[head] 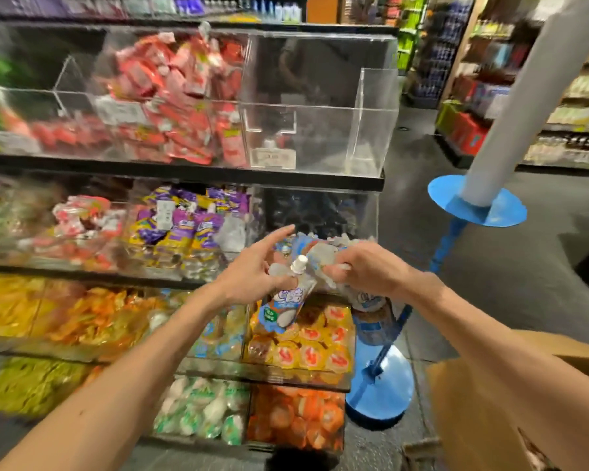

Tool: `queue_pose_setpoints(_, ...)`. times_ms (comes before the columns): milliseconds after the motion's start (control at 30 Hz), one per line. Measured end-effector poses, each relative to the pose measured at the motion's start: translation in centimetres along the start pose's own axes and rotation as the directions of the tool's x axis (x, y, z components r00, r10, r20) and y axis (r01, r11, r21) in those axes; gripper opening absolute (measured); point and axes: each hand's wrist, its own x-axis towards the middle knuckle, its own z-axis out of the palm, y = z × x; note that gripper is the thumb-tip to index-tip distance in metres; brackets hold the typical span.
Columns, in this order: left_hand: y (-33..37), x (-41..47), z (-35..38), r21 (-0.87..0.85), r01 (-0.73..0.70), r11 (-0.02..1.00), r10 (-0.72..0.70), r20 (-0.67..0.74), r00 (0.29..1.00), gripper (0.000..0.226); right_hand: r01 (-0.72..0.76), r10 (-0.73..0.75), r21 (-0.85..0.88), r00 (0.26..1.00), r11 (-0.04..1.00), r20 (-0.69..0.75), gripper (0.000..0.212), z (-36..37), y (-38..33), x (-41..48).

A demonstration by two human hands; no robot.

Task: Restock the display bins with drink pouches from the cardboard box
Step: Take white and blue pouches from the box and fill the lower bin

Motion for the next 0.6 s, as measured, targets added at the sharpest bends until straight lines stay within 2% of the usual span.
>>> queue_pose_setpoints(67, -0.3, 0.4, -0.9, 0.042, 0.014, 0.999, -0.017, 0.085, 0.996, 0.099, 0.092, -0.089, -0.082, 0.995, 0.992, 0.036, 0.038, -0.2, -1.5, 1.1)
queue_pose_setpoints(133, -0.2, 0.9, -2.0, 0.02, 0.043, 0.999, -0.046, 0.184, 0.982, 0.093, 0.17, -0.158, -0.145, 0.983, 0.975, 0.093, 0.033, -0.2, -2.9, 2.1)
queue_pose_setpoints(233, -1.5, 1.8, -3.5, -0.029, 0.027, 0.999, -0.016, 0.328, 0.945, 0.046, 0.214, -0.199, -0.159, 0.974, 0.964, 0.108, 0.026, -0.1, -3.9, 3.7)
queue_pose_setpoints(300, -3.0, 2.7, -4.5, -0.079, 0.032, 0.996, -0.003, 0.346, 0.938, 0.03, 0.214, -0.21, -0.075, 0.976, 0.974, 0.055, 0.032, 0.5, -3.9, 4.9)
queue_pose_setpoints(400, -4.6, 3.8, -6.1, -0.108, 0.034, 0.994, 0.0, 0.301, 0.954, 0.026, 0.054, -0.057, 0.113, 0.998, 0.992, 0.027, 0.047, 0.7, -4.4, 7.0)
queue_pose_setpoints(467, -5.3, 4.7, -7.5, -0.238, 0.084, 0.968, -0.019, 0.262, 0.965, 0.025, -0.107, 0.107, 0.278, 0.994, 0.955, 0.016, 0.043, -0.4, -4.6, 8.4)
queue_pose_setpoints(567, -6.8, 6.3, -9.7, -0.354, 0.124, 0.927, -0.037, 0.242, 0.97, 0.031, -0.276, 0.263, 0.549, 0.959, 0.789, 0.104, 0.019, -1.8, -3.4, 9.8)
queue_pose_setpoints(600, -7.0, 6.7, -10.5, -0.363, 0.129, 0.923, -0.042, 0.239, 0.97, 0.037, -0.32, 0.299, 0.626, 0.943, 0.711, 0.144, 0.019, -1.8, -2.8, 10.1)
